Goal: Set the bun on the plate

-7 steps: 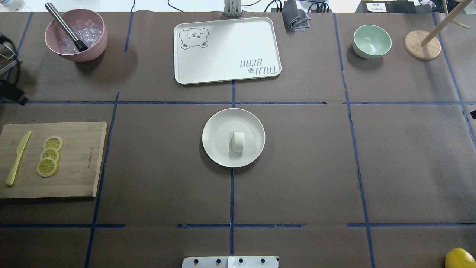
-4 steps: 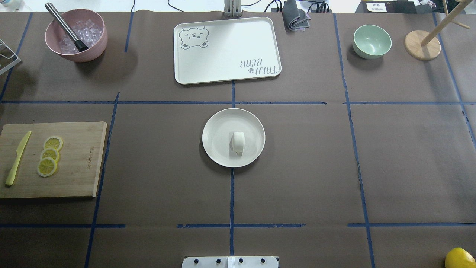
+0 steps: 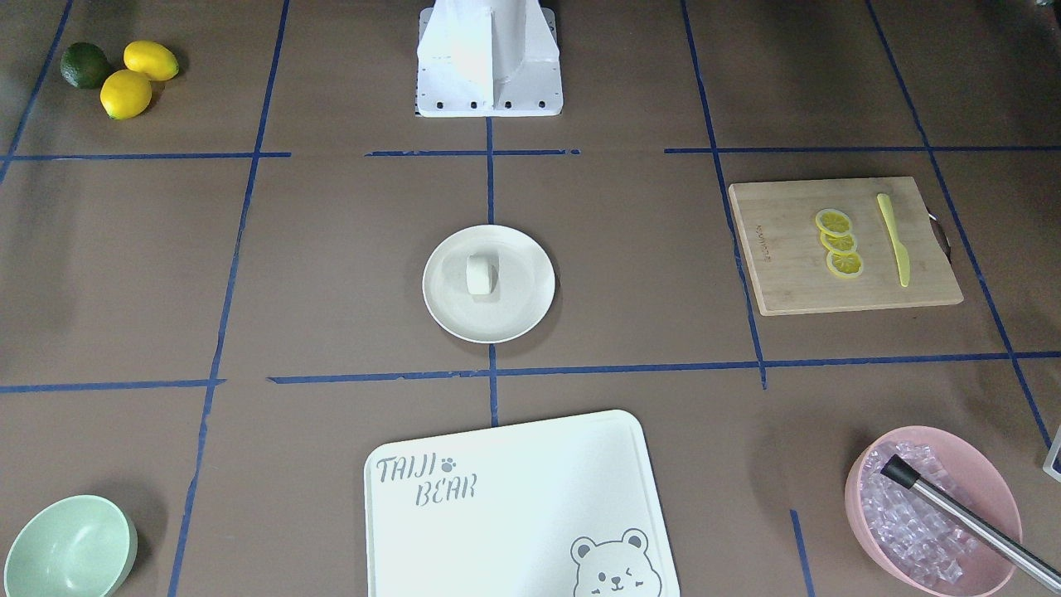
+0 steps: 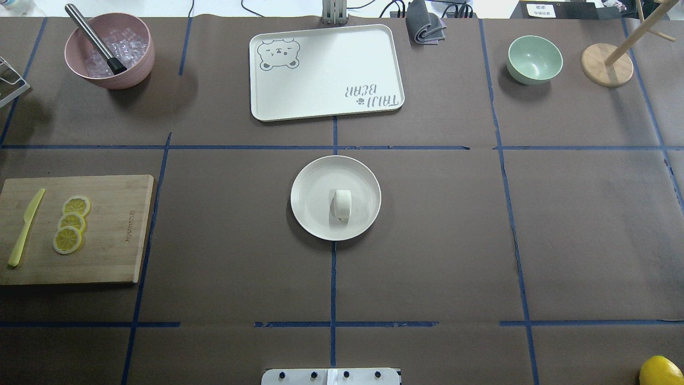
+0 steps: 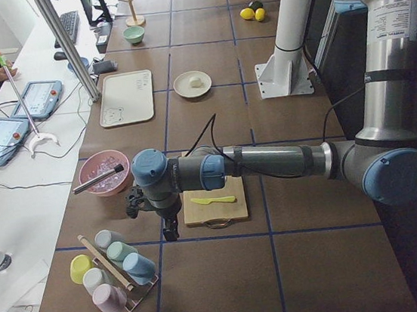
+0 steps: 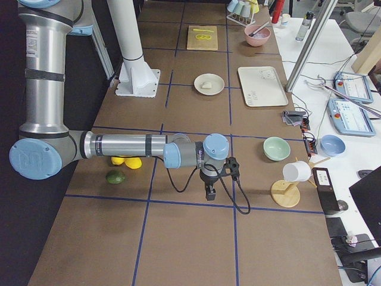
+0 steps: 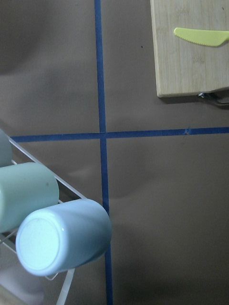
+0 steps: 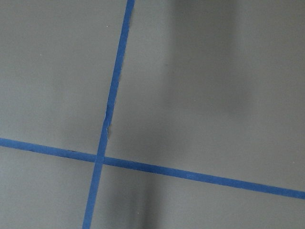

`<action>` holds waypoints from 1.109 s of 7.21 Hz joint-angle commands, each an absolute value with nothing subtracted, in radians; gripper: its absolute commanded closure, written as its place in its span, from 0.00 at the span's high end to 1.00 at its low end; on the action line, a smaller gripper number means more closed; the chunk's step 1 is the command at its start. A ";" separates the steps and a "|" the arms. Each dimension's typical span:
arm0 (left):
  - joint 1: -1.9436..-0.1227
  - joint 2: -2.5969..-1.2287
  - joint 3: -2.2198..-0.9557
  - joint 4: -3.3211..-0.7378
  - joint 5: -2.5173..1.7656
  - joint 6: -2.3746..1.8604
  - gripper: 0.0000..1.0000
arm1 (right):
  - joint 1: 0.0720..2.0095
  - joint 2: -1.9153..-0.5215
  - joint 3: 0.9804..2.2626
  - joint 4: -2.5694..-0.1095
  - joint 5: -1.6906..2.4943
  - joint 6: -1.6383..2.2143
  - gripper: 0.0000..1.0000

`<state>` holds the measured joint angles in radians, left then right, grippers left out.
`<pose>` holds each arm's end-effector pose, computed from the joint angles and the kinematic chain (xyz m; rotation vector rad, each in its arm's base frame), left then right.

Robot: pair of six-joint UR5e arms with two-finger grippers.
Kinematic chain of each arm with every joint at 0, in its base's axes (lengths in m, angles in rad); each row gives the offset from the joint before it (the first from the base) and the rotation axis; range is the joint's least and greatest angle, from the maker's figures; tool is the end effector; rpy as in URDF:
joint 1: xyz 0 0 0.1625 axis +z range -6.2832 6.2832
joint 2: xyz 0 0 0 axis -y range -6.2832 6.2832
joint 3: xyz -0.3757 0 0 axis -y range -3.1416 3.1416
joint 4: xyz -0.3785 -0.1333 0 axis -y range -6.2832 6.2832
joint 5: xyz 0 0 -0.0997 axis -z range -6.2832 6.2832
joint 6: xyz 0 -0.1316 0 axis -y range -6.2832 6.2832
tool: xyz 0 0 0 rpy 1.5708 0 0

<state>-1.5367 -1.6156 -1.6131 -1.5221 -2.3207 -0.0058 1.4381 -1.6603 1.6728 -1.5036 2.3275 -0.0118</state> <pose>-0.0266 -0.4984 0.5973 0.0216 0.7504 0.0414 -0.0172 -0.4536 0.6194 0.0301 -0.7604 -0.1676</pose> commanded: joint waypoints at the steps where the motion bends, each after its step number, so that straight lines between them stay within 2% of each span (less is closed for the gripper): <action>1: -1.536 -1.588 -1.658 -1.523 -2.312 -0.002 1.00 | 1.437 -1.640 1.671 -1.564 2.315 -0.012 1.00; 8: -1.531 -1.528 -1.683 -1.525 -2.333 -0.003 1.00 | 1.477 -1.646 1.701 -1.565 2.313 -0.012 1.00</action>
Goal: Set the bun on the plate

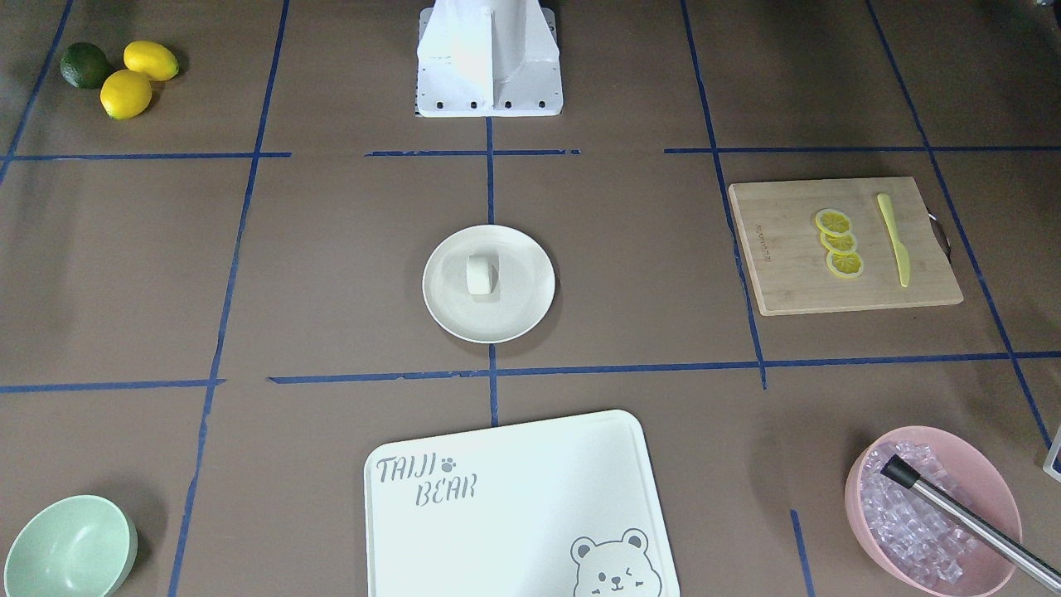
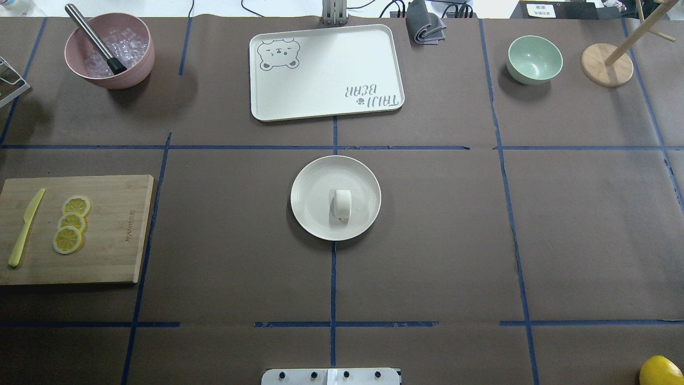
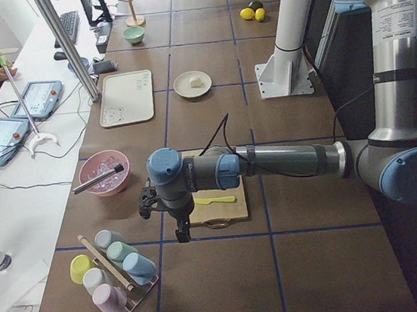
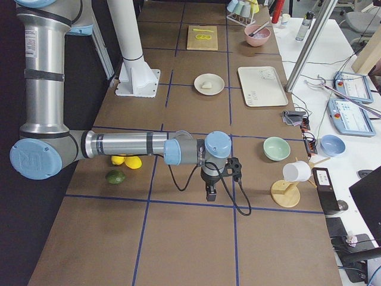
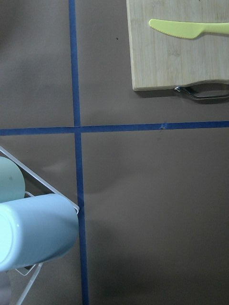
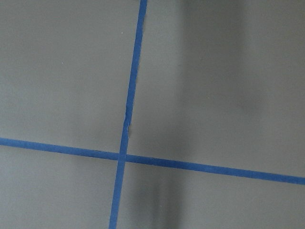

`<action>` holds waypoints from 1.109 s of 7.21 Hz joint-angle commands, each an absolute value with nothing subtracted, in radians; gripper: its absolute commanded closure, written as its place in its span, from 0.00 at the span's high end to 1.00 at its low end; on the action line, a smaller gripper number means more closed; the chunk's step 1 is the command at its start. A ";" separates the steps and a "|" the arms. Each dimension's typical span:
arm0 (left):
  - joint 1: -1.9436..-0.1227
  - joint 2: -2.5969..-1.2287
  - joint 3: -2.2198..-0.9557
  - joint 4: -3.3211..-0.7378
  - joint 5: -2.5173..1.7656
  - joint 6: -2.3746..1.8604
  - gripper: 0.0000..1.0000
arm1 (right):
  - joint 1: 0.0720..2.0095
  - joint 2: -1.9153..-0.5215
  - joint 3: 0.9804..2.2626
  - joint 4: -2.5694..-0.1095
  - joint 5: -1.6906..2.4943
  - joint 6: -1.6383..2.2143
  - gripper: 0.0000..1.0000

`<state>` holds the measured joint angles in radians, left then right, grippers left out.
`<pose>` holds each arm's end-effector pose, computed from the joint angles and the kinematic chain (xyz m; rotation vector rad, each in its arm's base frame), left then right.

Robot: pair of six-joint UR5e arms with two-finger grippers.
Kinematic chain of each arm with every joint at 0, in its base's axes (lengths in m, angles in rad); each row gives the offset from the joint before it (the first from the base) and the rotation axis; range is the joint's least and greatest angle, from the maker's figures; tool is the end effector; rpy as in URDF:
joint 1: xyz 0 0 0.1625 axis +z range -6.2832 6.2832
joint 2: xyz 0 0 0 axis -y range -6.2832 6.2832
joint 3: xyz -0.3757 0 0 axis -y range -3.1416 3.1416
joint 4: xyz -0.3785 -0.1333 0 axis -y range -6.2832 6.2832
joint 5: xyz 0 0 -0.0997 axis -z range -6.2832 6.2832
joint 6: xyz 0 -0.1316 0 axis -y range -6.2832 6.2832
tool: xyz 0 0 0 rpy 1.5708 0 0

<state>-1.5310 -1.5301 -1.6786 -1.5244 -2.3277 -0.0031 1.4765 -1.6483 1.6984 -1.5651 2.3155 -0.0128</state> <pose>-0.0244 -0.4654 0.6061 0.0035 0.7572 0.0428 0.0012 -0.4560 0.6092 0.0228 -0.7465 -0.1228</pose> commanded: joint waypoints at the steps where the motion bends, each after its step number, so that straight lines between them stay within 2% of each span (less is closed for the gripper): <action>1: -1.531 -1.528 -1.677 -1.525 -2.370 -0.003 1.00 | 1.473 -1.635 1.692 -1.563 2.315 -0.009 1.00; 8: -1.528 -1.526 -1.681 -1.520 -2.365 -0.002 1.00 | 1.469 -1.693 1.730 -1.568 2.325 -0.061 1.00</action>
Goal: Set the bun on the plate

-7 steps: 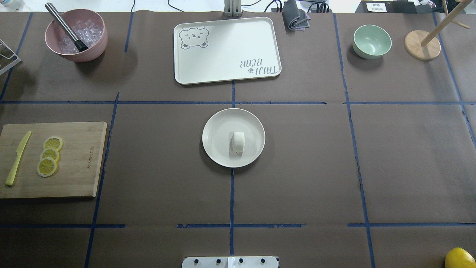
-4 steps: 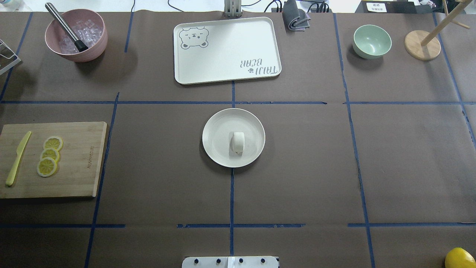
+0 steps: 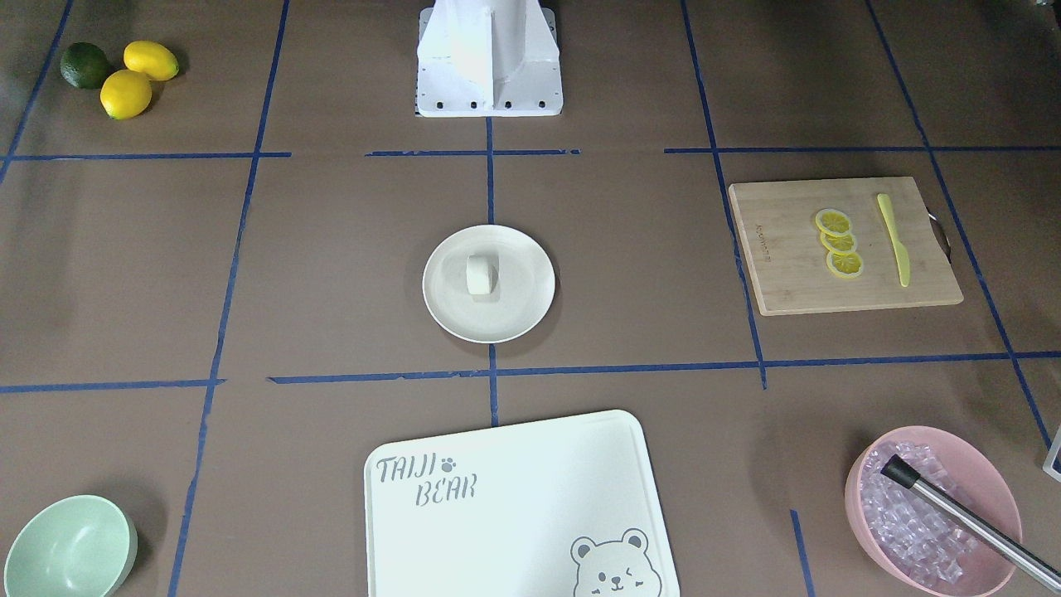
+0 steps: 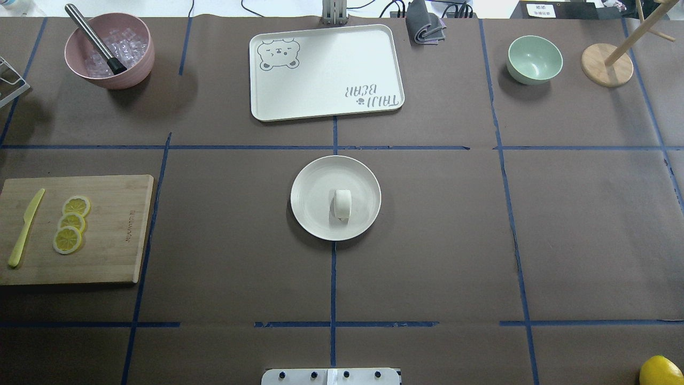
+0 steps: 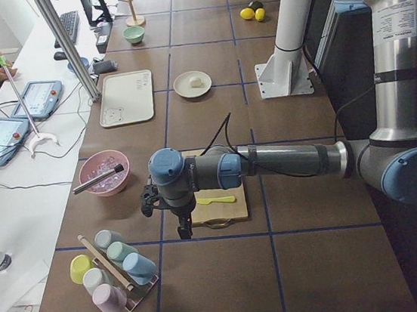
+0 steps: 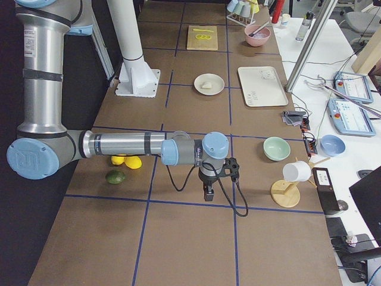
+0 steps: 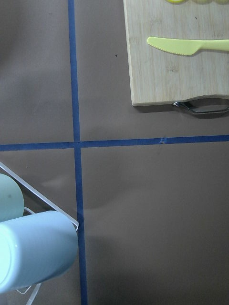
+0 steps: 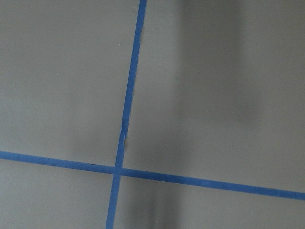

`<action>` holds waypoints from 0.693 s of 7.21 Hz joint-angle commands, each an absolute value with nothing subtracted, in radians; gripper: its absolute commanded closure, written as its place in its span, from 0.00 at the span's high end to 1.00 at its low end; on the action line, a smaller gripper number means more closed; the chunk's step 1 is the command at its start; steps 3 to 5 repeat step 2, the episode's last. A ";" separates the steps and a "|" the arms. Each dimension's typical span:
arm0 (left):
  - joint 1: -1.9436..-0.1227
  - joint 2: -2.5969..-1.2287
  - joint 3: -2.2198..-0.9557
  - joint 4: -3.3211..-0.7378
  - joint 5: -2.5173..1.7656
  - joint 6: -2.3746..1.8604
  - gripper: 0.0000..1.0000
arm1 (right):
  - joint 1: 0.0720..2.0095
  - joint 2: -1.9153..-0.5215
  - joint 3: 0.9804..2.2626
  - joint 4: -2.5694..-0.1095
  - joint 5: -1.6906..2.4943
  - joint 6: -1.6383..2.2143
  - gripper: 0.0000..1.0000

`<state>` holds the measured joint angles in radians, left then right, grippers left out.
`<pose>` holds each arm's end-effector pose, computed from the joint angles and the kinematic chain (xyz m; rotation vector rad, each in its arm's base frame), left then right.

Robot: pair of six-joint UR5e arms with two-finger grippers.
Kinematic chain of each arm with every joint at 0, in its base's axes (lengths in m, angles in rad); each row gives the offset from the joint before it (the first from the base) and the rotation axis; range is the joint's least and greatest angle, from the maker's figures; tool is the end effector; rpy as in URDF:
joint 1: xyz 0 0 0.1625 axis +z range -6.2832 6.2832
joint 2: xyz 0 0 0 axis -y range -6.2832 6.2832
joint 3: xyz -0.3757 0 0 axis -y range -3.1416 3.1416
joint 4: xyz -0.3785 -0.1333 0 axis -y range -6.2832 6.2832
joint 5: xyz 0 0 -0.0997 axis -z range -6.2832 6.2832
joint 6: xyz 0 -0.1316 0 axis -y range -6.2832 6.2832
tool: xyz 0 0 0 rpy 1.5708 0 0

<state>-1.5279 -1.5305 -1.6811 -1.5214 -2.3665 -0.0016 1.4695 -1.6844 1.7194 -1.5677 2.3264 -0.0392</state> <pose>-0.0194 -0.4653 0.6014 0.0018 0.7960 0.0473 -0.0016 -0.4411 0.6145 0.0128 -0.7570 -0.1481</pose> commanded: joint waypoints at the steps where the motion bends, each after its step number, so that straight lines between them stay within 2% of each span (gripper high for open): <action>1: -1.528 -1.519 -1.678 -1.522 -2.359 -0.002 1.00 | 1.465 -1.692 1.733 -1.568 2.322 -0.061 1.00; 5: -1.528 -1.517 -1.675 -1.519 -2.359 -0.002 1.00 | 1.468 -1.684 1.733 -1.589 2.319 -0.061 1.00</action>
